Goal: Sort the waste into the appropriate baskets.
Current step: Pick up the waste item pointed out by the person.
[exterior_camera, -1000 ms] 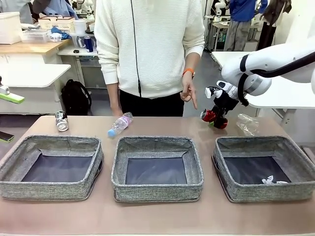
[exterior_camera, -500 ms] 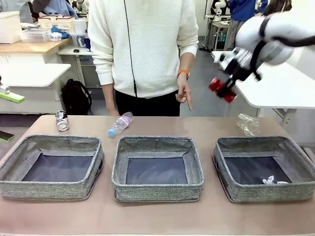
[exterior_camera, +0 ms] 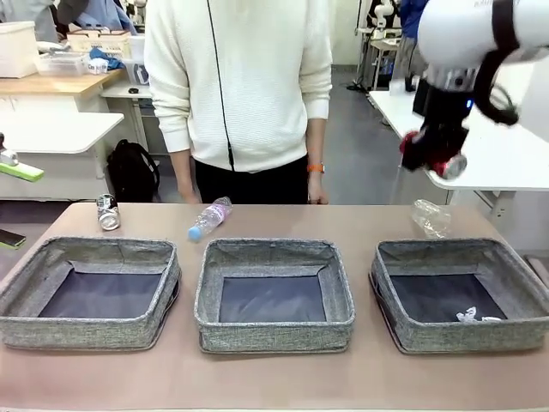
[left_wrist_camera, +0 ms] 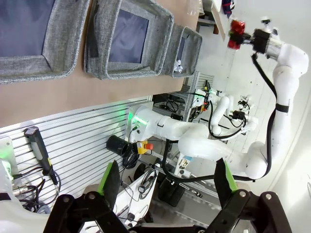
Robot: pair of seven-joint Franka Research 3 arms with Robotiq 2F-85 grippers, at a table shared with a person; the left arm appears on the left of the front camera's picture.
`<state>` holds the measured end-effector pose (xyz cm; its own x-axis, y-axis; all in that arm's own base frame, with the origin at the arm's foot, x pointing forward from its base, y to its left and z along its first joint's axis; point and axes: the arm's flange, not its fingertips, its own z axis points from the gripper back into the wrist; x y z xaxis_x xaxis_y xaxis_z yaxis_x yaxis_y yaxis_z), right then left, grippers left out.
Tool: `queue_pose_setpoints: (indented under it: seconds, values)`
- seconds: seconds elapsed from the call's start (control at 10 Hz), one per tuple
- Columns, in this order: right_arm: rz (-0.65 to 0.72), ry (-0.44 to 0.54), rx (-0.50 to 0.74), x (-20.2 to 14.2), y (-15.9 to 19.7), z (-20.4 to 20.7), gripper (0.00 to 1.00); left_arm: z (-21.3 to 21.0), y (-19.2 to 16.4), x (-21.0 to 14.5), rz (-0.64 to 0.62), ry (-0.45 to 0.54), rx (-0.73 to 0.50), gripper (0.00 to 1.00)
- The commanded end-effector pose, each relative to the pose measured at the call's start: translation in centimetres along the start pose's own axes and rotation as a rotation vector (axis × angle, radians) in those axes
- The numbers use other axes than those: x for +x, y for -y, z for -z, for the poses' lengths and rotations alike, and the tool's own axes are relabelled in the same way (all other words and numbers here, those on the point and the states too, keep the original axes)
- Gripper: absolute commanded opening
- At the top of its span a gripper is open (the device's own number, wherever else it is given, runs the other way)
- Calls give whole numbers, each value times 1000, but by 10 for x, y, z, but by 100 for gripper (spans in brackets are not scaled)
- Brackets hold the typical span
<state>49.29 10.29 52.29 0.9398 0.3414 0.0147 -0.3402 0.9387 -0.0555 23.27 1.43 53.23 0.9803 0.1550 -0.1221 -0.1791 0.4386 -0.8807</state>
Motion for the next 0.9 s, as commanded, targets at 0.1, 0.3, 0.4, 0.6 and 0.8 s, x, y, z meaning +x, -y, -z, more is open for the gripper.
queue_pose_setpoints:
  seconds: [0.1, 0.3, 0.4, 0.6, 0.8]
  values:
    - [0, 0, 0, 0, 0, 0, 0, -1, 1, 1, 19, 0, -15, 100]
    - [19, -46, 28, -3, -1, 23, 4, -1, 1, 1, 19, 0, -15, 100]
    - [148, 140, 652, 10, 32, 51, 4, -1, 1, 1, 19, 0, -15, 100]
    - [333, 100, 529, 33, -8, 9, 4, -1, 1, 1, 19, 0, -15, 100]
    - [452, 92, 412, 49, -74, -43, 4, -1, 1, 1, 19, 0, -15, 100]
